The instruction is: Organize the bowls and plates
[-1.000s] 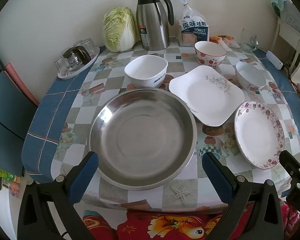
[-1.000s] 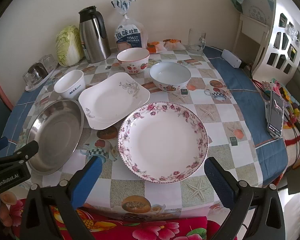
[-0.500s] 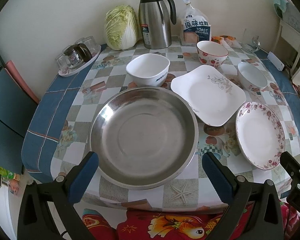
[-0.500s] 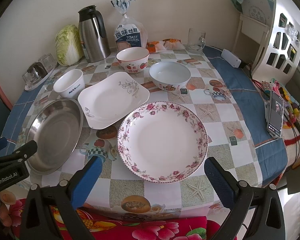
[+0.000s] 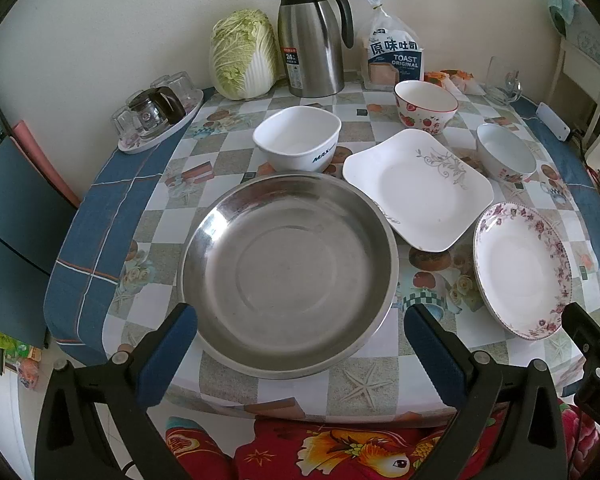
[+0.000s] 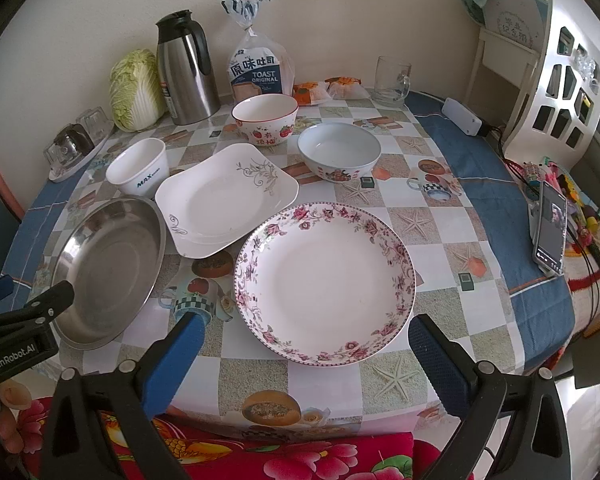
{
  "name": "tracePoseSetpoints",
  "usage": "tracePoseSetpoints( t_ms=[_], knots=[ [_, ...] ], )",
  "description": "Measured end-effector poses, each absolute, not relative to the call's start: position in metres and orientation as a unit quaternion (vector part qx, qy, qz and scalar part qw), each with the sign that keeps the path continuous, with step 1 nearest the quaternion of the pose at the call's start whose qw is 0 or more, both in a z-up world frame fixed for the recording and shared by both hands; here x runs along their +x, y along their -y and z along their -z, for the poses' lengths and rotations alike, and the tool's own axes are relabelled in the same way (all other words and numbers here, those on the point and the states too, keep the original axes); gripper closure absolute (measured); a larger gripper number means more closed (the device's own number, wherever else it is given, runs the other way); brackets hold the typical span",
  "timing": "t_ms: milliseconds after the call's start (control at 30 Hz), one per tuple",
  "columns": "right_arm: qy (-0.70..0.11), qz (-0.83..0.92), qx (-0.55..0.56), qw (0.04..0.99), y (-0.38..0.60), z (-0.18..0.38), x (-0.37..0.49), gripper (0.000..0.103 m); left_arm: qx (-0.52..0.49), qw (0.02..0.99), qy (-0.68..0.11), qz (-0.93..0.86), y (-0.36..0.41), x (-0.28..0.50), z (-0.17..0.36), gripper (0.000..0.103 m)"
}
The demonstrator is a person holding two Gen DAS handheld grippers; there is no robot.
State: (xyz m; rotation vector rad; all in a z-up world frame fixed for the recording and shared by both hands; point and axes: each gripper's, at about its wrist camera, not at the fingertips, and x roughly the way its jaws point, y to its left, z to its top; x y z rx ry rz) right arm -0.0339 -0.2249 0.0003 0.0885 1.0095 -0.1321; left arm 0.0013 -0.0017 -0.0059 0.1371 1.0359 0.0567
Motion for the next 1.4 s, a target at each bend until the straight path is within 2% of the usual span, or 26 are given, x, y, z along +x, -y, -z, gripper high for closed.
tracePoseSetpoints(
  t_ms=[1400],
  knots=[
    [-0.484, 0.064, 0.039, 0.872, 0.2226, 0.0013, -0.0333, 0.0, 0.062, 0.865, -0.498, -0.026, -0.0009, -0.0013, 0.0079, 0.0]
  ],
)
